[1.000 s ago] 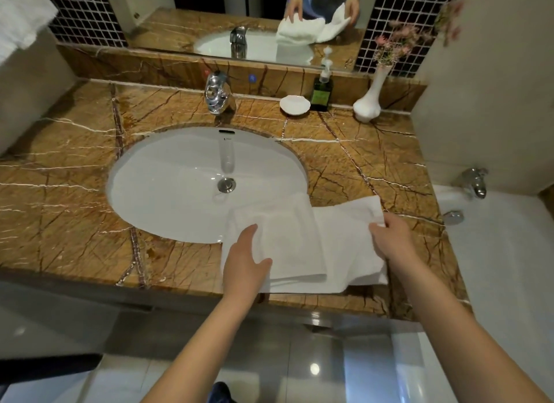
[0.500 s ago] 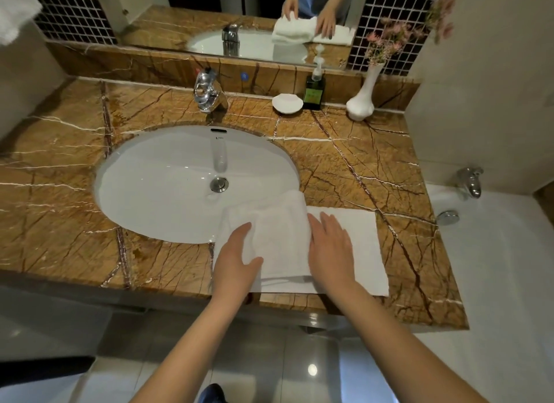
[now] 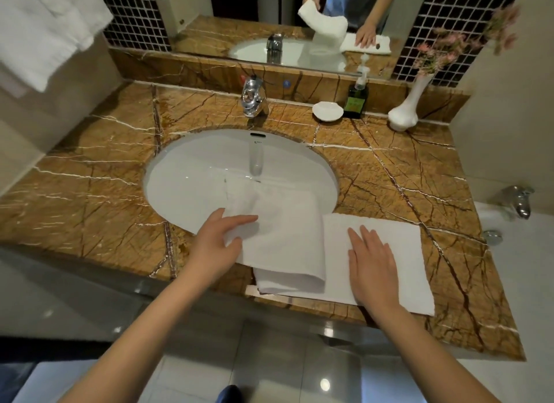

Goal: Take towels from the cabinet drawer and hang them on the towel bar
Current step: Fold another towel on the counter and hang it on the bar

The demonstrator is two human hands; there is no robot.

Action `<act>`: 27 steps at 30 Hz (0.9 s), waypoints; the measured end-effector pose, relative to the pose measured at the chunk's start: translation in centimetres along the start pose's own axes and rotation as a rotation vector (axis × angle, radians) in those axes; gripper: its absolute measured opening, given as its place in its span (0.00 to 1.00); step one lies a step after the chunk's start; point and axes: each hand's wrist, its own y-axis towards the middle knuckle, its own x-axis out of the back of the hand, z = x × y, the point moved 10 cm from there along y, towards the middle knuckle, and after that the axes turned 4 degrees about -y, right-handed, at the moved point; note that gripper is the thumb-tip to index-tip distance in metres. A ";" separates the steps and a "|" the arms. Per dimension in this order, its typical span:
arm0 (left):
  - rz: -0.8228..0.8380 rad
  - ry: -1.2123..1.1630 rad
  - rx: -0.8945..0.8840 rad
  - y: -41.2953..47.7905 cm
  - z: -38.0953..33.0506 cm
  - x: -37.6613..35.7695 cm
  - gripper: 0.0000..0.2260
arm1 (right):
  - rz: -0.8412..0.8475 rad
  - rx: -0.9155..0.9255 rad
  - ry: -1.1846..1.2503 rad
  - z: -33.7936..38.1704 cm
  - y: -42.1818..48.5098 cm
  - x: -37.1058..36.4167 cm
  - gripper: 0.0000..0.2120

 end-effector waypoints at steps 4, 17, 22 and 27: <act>-0.010 0.086 0.015 -0.1 2.5 4.2 0.26 | -0.023 -0.014 -0.028 0.0 0.0 0.1 0.21; 0.021 0.663 0.162 -3.1 10.9 7.5 0.15 | -0.069 -0.010 -0.020 0.4 -0.2 0.8 0.21; -0.163 0.725 -0.042 -2.8 4.8 4.0 0.11 | -0.018 -0.043 -0.059 2.1 -0.6 1.0 0.22; 0.298 0.502 -0.194 -2.3 2.3 -6.0 0.30 | 0.042 0.182 0.070 8.6 -1.7 0.5 0.23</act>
